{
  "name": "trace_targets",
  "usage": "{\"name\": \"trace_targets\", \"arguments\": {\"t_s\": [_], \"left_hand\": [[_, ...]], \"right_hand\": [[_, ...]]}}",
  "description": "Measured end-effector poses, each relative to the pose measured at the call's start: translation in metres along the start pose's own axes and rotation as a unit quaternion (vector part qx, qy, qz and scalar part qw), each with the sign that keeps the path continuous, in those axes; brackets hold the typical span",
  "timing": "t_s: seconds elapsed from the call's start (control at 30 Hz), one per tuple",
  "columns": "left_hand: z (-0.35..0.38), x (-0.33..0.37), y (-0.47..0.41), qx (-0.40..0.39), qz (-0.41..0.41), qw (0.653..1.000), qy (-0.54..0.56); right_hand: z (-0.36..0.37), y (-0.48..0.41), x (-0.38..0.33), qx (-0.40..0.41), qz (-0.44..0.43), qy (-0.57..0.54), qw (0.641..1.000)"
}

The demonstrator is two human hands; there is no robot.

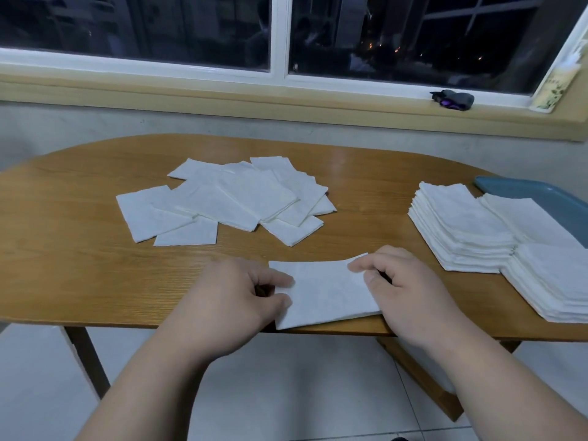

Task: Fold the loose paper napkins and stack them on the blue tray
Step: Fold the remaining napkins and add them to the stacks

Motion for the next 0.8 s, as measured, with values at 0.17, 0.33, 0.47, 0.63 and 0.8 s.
{"name": "trace_targets", "arguments": {"t_s": [0.17,0.33,0.47,0.63,0.8], "left_hand": [[0.002,0.003,0.000,0.004,0.031,0.996,-0.086],[0.001,0.002,0.000,0.026,0.039,0.993,-0.104],[-0.006,-0.001,-0.002,0.024,0.030,0.990,-0.135],[-0.026,-0.007,0.000,0.034,0.015,0.989,-0.143],[-0.034,-0.014,0.002,0.033,0.038,0.991,-0.121]], "right_hand": [[0.002,0.000,-0.002,0.001,-0.018,0.070,0.997],[0.003,0.000,-0.004,0.004,-0.011,0.119,0.993],[0.003,0.002,-0.008,0.005,-0.014,0.133,0.991],[0.005,0.000,-0.016,-0.056,-0.039,0.116,0.991],[0.005,-0.014,-0.026,-0.080,-0.063,0.089,0.991]]}}
Point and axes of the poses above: each hand's wrist, its own y-axis away from the middle knuckle, its own z-axis out of the palm, x = y × z, the point moved 3 cm from there along -y, towards the middle knuckle, and after that the axes turned 13 degrees about y, right-handed, at the moved point
